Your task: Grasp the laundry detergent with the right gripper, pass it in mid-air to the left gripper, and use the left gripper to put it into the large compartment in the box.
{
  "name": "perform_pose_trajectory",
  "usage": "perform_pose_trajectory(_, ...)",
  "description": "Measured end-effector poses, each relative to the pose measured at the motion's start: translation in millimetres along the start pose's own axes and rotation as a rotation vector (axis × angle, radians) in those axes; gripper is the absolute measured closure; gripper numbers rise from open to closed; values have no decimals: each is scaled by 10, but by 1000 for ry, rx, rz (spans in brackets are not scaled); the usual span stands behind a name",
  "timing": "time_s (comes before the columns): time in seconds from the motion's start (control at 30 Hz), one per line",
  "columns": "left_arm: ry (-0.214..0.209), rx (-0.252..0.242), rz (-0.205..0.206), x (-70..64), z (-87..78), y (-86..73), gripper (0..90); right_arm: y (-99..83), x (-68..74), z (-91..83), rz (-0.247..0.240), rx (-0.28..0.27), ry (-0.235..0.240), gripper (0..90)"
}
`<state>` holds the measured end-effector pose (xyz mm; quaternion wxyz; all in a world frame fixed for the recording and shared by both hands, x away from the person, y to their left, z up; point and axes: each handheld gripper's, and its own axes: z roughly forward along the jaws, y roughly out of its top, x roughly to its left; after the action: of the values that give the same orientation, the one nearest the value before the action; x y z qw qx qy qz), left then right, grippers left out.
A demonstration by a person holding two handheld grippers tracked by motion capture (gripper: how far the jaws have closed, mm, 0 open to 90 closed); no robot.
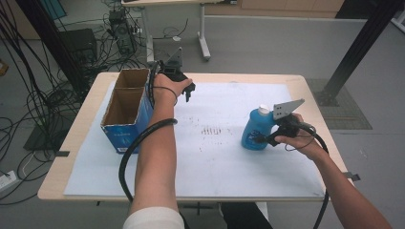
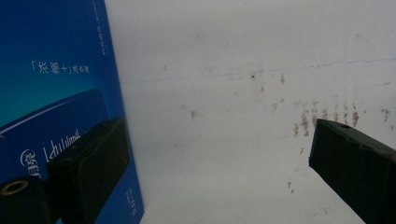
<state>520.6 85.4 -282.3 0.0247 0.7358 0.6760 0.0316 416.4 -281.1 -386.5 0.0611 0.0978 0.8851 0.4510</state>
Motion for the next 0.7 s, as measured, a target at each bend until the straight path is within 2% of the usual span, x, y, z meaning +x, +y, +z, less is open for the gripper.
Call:
perform_pose_trajectory(0.3, 1, 4, -3, 18, 12, -2, 58, -3, -19, -2, -13, -2, -16, 371)
perform_pose_trajectory(0.7, -1, -1, 4, -8, 6, 3, 58, -12, -35, -1, 1, -9, -7, 391)
